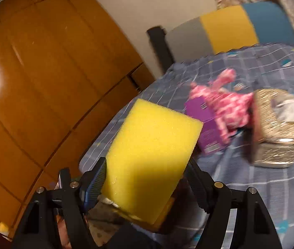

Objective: Organize soft objects
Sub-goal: 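Lower the yellow sponge into the gold tray and open the right tool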

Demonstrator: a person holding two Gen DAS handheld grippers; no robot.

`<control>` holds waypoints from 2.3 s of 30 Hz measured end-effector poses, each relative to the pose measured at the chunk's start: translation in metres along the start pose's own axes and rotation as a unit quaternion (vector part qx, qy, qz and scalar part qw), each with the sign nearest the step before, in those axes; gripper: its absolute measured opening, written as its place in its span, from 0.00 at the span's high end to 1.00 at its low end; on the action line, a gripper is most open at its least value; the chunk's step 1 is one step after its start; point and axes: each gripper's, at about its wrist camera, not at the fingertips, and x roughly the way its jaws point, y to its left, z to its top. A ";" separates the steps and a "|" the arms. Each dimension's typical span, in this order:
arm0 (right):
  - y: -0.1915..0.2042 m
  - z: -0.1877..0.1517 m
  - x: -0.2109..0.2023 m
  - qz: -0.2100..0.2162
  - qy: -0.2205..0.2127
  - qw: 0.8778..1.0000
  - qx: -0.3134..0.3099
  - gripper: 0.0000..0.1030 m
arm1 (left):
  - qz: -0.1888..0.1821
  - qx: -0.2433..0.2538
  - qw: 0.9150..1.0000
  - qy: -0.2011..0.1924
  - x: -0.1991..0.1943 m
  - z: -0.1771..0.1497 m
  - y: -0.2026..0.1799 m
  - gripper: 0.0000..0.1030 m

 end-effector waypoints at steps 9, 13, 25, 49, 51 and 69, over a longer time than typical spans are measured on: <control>0.029 -0.026 0.054 0.015 0.074 0.997 -0.029 0.27 | -0.003 -0.001 0.999 -0.047 -0.031 0.003 0.005 0.57; 0.035 -0.034 0.068 0.017 0.096 0.995 -0.032 0.27 | 0.004 0.002 0.999 -0.047 -0.033 0.003 0.009 0.57; 0.051 -0.055 0.111 -0.027 0.172 0.980 -0.095 0.27 | 0.009 0.033 0.999 -0.042 -0.038 -0.005 -0.002 0.57; 0.084 -0.091 0.223 -0.064 0.281 0.921 -0.264 0.25 | 0.055 0.042 0.997 -0.041 -0.043 -0.002 0.002 0.57; 0.079 -0.091 0.230 -0.054 0.291 0.925 -0.239 0.25 | 0.055 0.042 0.997 -0.041 -0.044 -0.002 0.002 0.57; 0.054 -0.054 0.186 -0.035 0.258 0.950 -0.171 0.08 | 0.057 0.034 0.997 -0.038 -0.042 -0.001 0.004 0.57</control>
